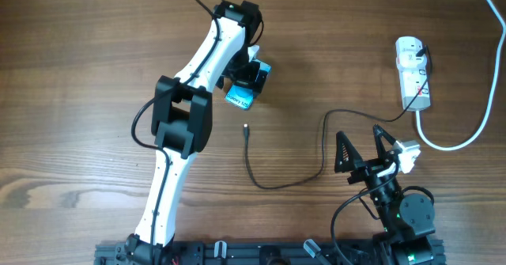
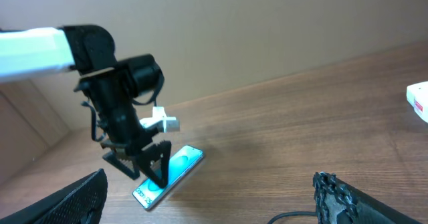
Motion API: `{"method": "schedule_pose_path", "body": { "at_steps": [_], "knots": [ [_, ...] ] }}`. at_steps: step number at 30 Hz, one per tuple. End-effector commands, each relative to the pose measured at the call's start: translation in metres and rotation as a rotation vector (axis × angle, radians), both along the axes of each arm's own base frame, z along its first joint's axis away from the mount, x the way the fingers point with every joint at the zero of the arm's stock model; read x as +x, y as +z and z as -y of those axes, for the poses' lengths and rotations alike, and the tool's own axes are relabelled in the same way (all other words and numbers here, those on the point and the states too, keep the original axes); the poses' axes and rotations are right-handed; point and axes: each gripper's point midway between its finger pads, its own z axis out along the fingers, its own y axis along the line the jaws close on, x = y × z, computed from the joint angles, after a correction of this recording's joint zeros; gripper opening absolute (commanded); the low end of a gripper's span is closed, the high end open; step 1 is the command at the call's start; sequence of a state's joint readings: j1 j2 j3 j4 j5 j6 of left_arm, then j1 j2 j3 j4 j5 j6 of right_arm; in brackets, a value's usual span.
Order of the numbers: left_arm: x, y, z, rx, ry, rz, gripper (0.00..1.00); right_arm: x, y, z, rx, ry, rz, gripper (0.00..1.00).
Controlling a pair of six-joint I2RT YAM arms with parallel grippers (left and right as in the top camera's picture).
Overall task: Plug charger to phone and switch on socket
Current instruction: 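Lower the left gripper onto the phone's near edge, then close the left gripper on the phone edge and tilt it up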
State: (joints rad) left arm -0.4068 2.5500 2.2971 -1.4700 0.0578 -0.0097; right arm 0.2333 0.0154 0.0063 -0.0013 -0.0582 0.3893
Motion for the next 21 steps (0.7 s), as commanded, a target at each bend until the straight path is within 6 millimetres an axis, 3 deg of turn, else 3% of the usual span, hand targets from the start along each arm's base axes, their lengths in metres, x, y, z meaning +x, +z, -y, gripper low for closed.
{"method": "schedule_pose_path", "body": {
  "at_steps": [1, 5, 11, 21],
  "knots": [
    [0.001, 0.033, 0.013, -0.016, -0.039, 0.079, 1.00, 0.000, 0.003, 0.001, 0.009, -0.006, 0.011, 1.00],
    [-0.003, 0.033, 0.028, -0.018, -0.074, 0.091, 1.00, 0.000, 0.003, 0.001, 0.008, -0.006, 0.011, 1.00],
    [0.000, 0.035, 0.028, -0.024, -0.149, 0.109, 1.00, 0.000, 0.003, 0.001, 0.009, -0.006, 0.011, 1.00],
    [0.018, 0.035, 0.038, -0.065, -0.205, 0.187, 1.00, 0.000, 0.003, 0.001, 0.009, -0.006, 0.011, 1.00]
  ]
}}
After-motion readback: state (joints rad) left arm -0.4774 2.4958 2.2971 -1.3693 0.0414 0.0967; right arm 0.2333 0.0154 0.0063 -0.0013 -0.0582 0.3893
